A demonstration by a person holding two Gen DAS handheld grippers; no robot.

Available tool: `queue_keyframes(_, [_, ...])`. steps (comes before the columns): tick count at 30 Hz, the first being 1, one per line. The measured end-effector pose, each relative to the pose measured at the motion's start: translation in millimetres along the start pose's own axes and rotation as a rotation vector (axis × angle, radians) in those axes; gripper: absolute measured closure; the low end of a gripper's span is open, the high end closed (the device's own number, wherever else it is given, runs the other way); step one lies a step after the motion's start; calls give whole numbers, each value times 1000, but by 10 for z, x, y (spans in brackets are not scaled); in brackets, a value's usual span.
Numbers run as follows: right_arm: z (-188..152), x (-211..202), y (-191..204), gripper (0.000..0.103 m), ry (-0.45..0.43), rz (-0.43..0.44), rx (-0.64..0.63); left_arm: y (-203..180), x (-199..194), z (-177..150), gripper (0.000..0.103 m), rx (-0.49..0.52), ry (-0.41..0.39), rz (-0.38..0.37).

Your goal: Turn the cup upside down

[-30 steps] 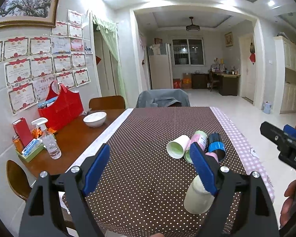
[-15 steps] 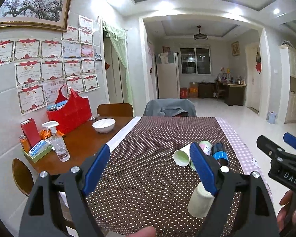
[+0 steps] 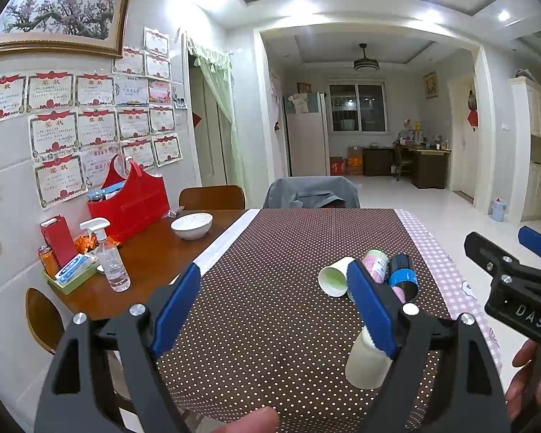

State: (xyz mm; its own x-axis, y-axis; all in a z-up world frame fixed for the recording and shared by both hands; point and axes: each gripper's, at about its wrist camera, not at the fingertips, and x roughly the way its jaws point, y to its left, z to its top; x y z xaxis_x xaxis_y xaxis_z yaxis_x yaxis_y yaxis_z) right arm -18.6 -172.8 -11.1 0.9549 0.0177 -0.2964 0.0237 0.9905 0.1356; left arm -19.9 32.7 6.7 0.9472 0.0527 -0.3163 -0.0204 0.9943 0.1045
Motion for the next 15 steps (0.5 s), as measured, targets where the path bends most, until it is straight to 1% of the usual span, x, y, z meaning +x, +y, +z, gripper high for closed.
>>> queue_keyframes(15, [-11, 16, 7, 6, 9, -5, -2, -1, 27, -10, 21, -6, 19, 0])
